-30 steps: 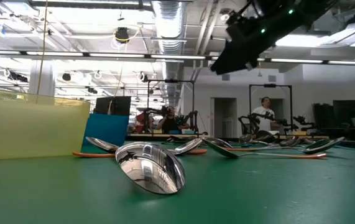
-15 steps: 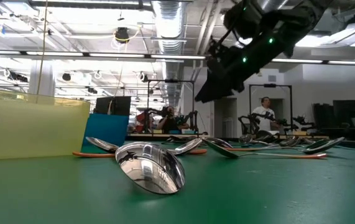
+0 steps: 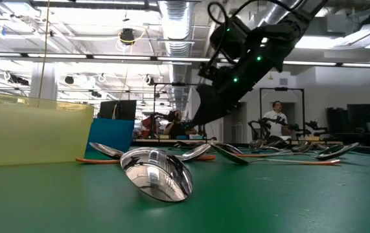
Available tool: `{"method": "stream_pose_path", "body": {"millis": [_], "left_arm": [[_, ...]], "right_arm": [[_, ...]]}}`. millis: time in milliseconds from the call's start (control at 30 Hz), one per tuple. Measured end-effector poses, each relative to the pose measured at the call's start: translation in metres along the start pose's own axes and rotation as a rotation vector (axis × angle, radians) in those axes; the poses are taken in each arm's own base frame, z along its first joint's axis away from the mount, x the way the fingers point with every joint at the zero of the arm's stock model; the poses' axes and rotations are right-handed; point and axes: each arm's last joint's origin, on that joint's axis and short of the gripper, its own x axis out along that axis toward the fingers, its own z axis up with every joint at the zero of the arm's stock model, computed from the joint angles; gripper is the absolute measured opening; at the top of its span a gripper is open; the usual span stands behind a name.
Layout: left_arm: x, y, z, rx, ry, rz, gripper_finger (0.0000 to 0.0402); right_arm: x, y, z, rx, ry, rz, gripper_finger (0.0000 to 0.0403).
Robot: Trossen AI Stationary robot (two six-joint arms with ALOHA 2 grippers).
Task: Sort silverware by color (type)
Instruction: Put the black spoon into the dark blue bin
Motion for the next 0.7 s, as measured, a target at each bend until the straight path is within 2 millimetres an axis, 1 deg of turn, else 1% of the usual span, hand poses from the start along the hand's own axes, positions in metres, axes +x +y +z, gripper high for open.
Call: {"method": "stream_pose_path", "body": {"millis": [133, 200, 333, 400, 467, 600, 700], "left_arm": [[0.013, -0.006, -0.011, 0.034, 0.110, -0.069, 0.0178], [0.017, -0.006, -0.013, 0.040, 0.122, -0.065, 0.0178], [0.024, -0.004, -0.028, 0.002, 0.049, -0.074, 0.0178], [0.024, -0.002, -0.035, -0.049, -0.018, -0.097, 0.0178], [0.023, 0.000, -0.044, -0.083, -0.050, -0.114, 0.0178], [0.026, 0.000, -0.065, -0.094, -0.031, -0.121, 0.0178], [0.030, 0.000, -0.078, -0.093, -0.024, -0.120, 0.0178]], "right_arm": [[0.002, -0.004, 0.000, 0.003, 0.020, 0.011, 0.0217], [0.003, -0.006, -0.001, 0.003, 0.035, 0.010, 0.0217], [0.004, -0.007, -0.002, 0.005, 0.047, 0.025, 0.0217], [0.004, -0.008, -0.001, 0.007, 0.046, 0.046, 0.0217], [0.004, -0.008, -0.002, 0.007, 0.053, 0.049, 0.0217], [0.004, -0.008, -0.002, 0.007, 0.053, 0.049, 0.0217], [0.010, -0.010, -0.006, 0.009, 0.067, 0.042, 0.0217]]}}
